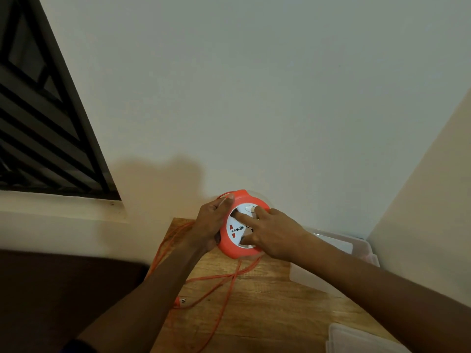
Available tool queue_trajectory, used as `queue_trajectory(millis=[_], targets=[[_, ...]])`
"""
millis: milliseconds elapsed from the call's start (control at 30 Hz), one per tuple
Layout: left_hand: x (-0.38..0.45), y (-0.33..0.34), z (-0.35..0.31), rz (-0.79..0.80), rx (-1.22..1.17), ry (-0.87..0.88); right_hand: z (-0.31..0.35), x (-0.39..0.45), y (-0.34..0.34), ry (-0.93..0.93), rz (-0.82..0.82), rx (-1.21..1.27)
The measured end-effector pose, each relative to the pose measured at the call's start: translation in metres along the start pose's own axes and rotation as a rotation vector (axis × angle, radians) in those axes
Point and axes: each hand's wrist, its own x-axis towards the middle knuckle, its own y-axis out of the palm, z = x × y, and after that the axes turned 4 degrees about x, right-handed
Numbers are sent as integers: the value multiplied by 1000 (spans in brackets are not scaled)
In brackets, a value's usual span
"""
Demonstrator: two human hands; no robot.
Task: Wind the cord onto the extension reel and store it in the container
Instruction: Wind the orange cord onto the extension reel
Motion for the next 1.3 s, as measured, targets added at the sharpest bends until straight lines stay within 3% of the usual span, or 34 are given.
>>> queue_trajectory(millis=[133,267,400,500,600,767,867,933,1067,1167,1300], targets=[[-1,-1,-2,28,11,11,3,3,2,-31,40,-118],[0,-1,0,31,-29,-8,-5,7,-7,5,-33,-96],[1,1,-4,-26,-89,3,-6,15,-7,156,-97,-17],[2,4,-6,-81,-81,49,3,20,-1,379,-173,121],[2,6,-5,-157,-68,96,11,24,3,631,-262,439],[2,4,2,-254,-90,137,15,30,7,944,-336,1454],[3,3,7,-241,-92,134,25,29,9,1051,-304,1812],[3,3,7,-238,-106,112,27,26,9,1002,-261,1704],[3,3,3,-216,-146,70,18,13,6,774,-243,875],[3,1,2,-171,-130,62,7,1,3,405,-247,345],[3,0,3,-95,-96,65,0,-2,1,40,-158,132]])
